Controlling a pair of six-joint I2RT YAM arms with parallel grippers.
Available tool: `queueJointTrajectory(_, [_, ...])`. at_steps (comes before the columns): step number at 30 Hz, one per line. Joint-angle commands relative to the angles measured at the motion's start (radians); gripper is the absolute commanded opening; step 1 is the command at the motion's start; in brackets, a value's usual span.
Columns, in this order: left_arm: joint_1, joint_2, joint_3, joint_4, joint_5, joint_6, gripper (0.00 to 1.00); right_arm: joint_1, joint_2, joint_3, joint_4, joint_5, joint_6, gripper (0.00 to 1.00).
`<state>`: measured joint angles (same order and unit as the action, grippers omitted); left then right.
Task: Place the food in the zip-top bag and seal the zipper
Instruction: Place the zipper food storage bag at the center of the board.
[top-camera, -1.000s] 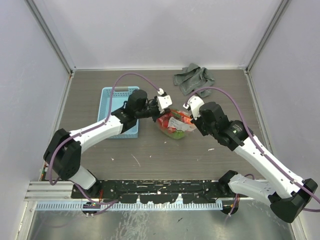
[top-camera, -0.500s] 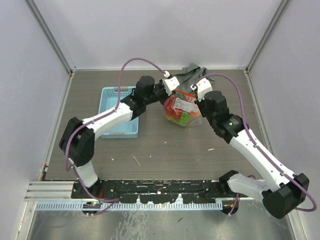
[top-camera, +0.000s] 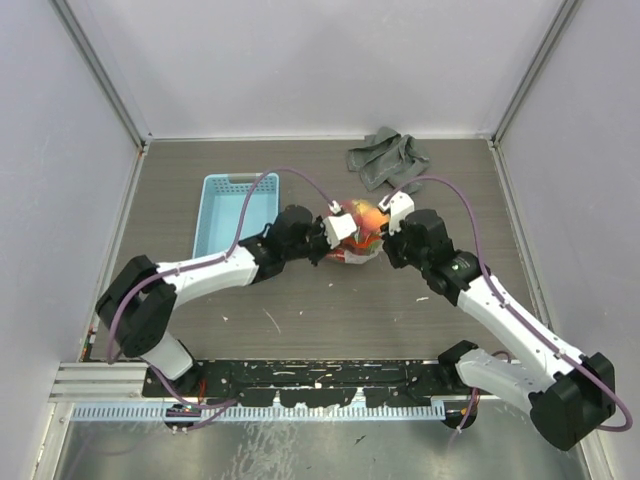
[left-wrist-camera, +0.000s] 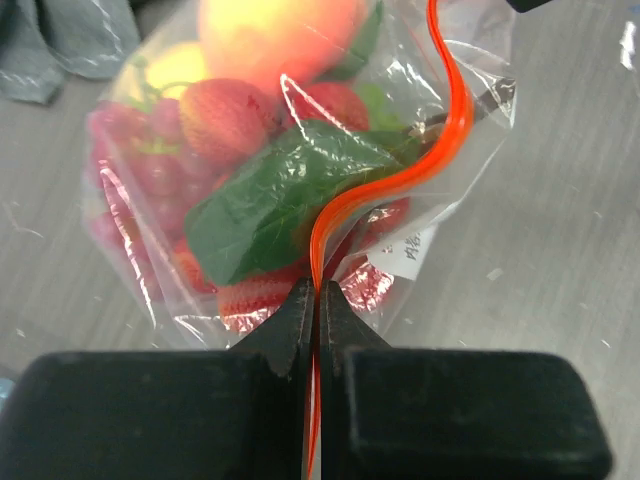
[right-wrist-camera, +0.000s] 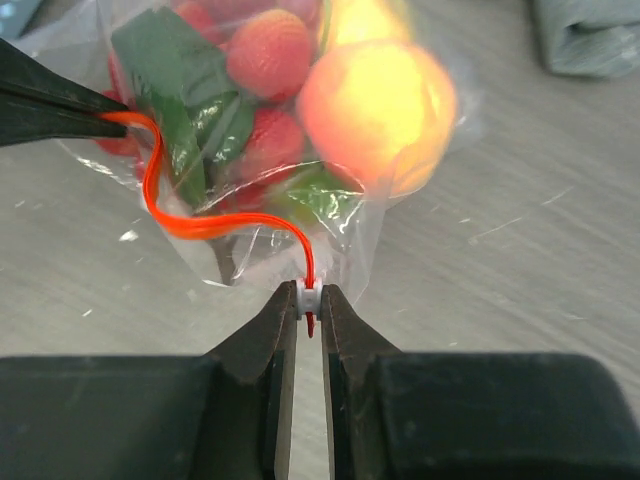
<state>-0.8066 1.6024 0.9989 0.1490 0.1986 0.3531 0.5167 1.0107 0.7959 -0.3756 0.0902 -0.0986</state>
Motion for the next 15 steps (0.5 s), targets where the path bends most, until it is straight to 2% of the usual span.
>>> queueJointTrajectory(1, [-0.063, -0.096, -0.086, 0.007, -0.062, -0.073, 0.03, 0.003, -0.084, -0.056, 0.029, -0.236, 0.142, 0.10])
queueJointTrajectory(8, [-0.178, -0.178, -0.208, -0.042, -0.166, -0.163, 0.10, 0.003, -0.220, -0.214, 0.073, -0.336, 0.294, 0.18])
queueJointTrajectory(15, [-0.212, -0.263, -0.267, -0.040, -0.219, -0.270, 0.27, 0.003, -0.338, -0.271, 0.079, -0.268, 0.322, 0.32])
